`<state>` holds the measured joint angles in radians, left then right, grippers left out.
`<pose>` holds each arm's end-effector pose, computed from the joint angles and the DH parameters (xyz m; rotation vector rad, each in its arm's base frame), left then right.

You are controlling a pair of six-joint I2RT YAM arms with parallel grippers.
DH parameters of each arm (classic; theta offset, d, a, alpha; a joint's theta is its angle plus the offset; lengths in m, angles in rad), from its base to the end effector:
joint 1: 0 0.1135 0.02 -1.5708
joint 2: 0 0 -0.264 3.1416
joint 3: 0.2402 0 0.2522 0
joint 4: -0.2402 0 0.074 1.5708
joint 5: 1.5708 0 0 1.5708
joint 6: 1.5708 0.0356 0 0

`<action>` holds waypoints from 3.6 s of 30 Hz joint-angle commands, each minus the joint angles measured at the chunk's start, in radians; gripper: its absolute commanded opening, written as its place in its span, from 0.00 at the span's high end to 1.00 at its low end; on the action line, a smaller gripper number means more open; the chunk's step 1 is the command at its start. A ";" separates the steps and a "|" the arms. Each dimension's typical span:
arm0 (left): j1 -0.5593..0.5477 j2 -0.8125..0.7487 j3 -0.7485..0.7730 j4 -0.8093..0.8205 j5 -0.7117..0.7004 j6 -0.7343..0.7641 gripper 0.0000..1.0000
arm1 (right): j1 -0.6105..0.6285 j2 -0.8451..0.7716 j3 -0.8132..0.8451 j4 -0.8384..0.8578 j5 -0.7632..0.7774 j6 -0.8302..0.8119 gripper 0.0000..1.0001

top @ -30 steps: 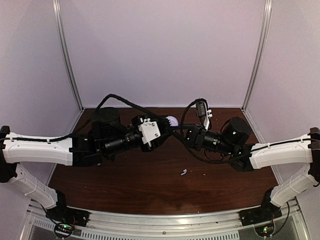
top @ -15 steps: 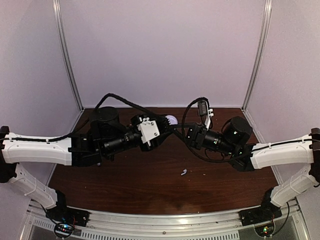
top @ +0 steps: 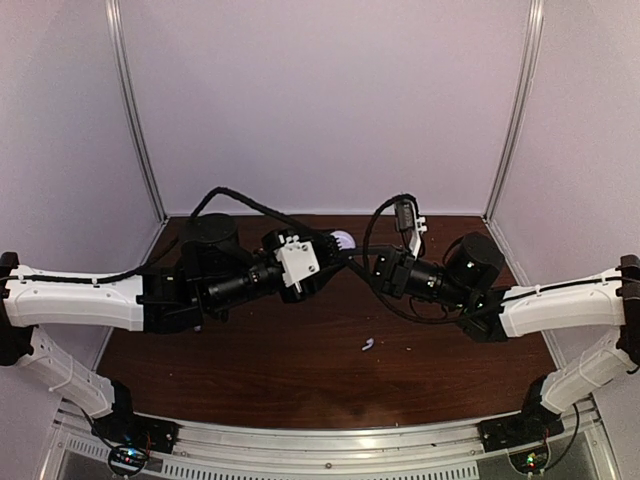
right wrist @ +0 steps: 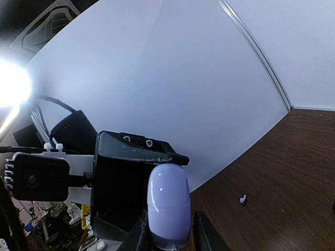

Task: Insert the wireless bluetooth earbuds into the charging case
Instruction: Pass from the left arm to the right, then open the charging case at the center of the board.

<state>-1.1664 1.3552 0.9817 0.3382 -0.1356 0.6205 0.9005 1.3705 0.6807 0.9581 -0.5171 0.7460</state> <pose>0.1314 -0.2948 0.3340 1.1894 1.0921 -0.3139 0.1700 0.2427 0.2904 -0.6247 1.4324 1.6859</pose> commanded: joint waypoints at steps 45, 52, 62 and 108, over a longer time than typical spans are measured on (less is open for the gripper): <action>0.111 0.021 0.161 -0.208 0.335 -0.610 0.21 | -0.094 -0.188 -0.049 -0.269 -0.162 -0.508 0.88; 0.137 0.059 0.205 -0.239 0.312 -0.608 0.28 | -0.090 -0.188 -0.051 -0.257 -0.194 -0.505 0.92; 0.182 0.045 0.216 -0.234 0.290 -0.617 0.33 | -0.089 -0.184 -0.061 -0.241 -0.221 -0.500 0.94; 0.183 0.125 0.242 -0.281 0.465 -0.556 0.36 | -0.074 -0.168 -0.034 -0.259 -0.268 -0.516 0.99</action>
<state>-0.9882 1.4754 1.1896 0.0456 0.3950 0.0757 0.8139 1.2163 0.6315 0.6765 -0.7437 0.2443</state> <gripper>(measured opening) 0.648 0.205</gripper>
